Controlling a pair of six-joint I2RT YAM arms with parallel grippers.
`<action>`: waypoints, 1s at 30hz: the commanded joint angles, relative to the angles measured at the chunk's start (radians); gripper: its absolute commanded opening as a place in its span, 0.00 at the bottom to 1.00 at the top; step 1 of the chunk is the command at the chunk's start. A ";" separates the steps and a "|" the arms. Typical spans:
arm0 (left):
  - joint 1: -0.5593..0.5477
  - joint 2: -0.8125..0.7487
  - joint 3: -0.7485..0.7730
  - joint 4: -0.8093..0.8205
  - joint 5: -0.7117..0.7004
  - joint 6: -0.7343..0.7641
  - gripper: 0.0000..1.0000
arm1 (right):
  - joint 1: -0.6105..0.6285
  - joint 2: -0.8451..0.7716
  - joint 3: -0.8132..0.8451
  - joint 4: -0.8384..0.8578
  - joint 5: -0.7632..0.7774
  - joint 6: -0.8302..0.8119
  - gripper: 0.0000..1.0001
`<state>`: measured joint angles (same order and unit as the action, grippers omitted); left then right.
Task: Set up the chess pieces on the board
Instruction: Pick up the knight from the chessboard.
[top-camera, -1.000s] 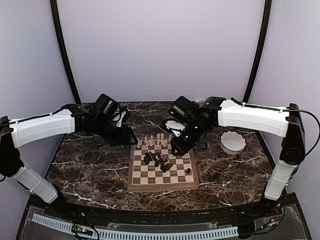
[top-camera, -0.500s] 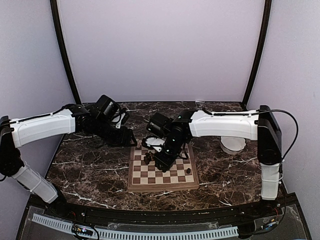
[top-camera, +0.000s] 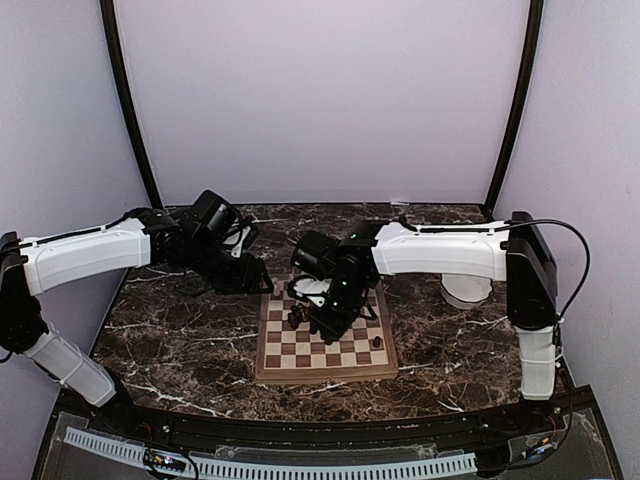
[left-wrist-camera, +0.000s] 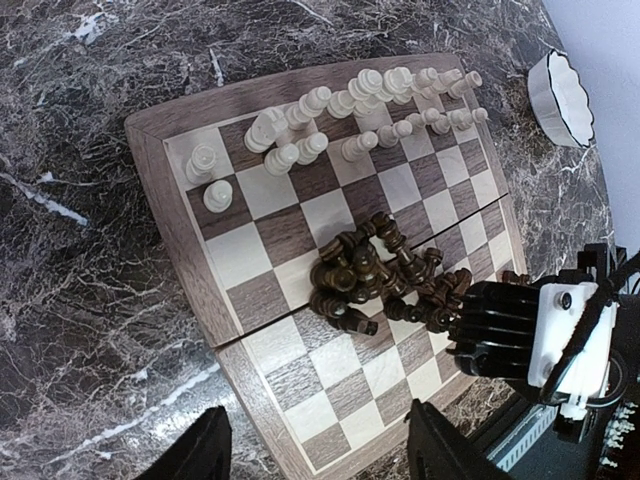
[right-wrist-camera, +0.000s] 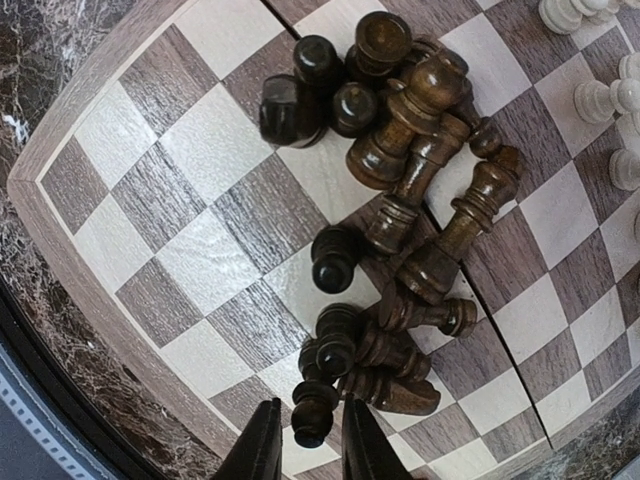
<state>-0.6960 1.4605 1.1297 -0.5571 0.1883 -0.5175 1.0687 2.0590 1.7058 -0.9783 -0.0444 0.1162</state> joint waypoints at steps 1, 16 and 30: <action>0.000 -0.019 -0.007 -0.023 -0.008 0.012 0.62 | 0.009 0.004 0.021 -0.013 -0.001 0.006 0.20; 0.000 -0.030 -0.020 -0.014 0.002 -0.002 0.62 | 0.012 -0.013 0.016 -0.005 -0.018 0.010 0.01; 0.000 -0.030 -0.033 0.004 0.009 0.004 0.61 | 0.014 -0.087 0.030 0.007 0.016 0.026 0.00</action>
<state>-0.6960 1.4601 1.1103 -0.5552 0.1894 -0.5175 1.0733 2.0251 1.7073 -0.9794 -0.0479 0.1291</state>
